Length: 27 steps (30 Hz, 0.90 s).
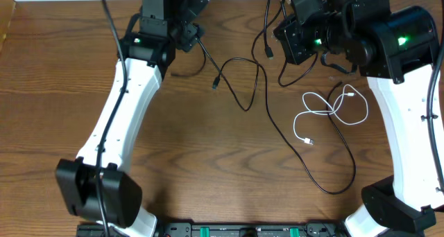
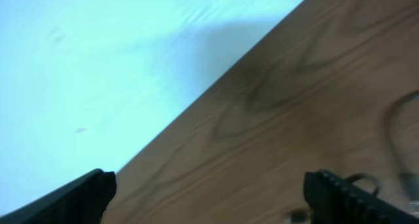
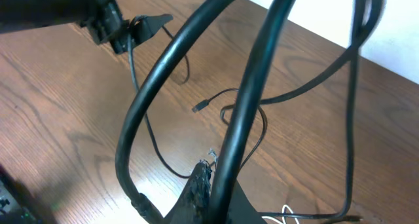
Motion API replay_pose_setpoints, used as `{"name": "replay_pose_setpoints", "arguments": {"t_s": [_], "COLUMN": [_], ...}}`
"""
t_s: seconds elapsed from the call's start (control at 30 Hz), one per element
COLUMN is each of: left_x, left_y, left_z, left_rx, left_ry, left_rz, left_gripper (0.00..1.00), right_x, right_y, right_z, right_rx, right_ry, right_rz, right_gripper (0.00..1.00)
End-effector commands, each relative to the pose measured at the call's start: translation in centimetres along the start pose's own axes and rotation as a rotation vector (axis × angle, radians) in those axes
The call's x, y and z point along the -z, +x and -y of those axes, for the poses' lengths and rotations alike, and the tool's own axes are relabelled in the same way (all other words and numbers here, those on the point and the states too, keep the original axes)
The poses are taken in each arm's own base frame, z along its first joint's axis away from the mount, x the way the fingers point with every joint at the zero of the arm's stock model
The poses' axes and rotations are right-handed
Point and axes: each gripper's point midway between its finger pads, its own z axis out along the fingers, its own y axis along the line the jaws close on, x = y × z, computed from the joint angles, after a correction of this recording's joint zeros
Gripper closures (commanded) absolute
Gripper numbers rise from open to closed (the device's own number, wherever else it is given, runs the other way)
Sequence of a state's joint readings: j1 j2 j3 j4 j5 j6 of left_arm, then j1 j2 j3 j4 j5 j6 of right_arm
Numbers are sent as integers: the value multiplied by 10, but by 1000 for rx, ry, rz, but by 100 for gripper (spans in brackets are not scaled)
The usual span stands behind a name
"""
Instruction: Untangle cables
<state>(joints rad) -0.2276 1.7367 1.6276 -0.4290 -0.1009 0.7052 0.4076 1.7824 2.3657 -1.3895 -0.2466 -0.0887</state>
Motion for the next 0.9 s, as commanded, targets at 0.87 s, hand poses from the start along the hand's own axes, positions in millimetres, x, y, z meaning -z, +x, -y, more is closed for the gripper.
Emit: {"name": "replay_pose_setpoints", "arguments": {"t_s": [0.87], "left_x": [52], "left_y": [84], "left_z": [-73], "left_rx": [-880], "left_ry": [-569], "left_rz": [-1128], "left_gripper": [2], "right_x": [3], "right_y": [-7], "right_z": [12], "right_rx": [-8], "right_ry": [-13], "right_rz": [33], "right_gripper": [99]}}
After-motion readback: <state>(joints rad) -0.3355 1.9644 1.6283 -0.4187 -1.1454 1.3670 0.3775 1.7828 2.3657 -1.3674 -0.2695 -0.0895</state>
